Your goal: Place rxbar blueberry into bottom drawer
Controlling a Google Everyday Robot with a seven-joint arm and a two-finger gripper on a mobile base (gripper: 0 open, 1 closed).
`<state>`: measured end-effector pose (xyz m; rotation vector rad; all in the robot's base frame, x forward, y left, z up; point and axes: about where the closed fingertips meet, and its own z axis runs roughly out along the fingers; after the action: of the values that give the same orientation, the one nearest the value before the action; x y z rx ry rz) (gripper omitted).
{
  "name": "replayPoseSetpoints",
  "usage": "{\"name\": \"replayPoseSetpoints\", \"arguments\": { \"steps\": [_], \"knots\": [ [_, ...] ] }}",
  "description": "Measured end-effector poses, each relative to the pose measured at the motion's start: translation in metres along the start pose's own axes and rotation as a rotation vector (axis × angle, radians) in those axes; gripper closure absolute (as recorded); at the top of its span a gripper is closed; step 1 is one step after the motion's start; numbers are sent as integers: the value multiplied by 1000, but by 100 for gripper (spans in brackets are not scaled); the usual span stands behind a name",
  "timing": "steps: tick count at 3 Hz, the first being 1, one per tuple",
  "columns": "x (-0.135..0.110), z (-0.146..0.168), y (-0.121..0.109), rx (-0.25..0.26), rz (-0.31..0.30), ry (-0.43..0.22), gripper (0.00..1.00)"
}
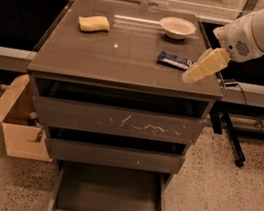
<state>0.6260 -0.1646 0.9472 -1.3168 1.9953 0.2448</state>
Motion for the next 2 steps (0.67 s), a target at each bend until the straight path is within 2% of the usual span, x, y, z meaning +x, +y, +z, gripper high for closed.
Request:
{"name": "replayPoseSetpoints", "arguments": {
  "steps": [1,2],
  "knots": [
    [-7,28,-24,-33,-18,-57,0],
    [-5,73,-47,-89,70,-119,0]
  ]
}}
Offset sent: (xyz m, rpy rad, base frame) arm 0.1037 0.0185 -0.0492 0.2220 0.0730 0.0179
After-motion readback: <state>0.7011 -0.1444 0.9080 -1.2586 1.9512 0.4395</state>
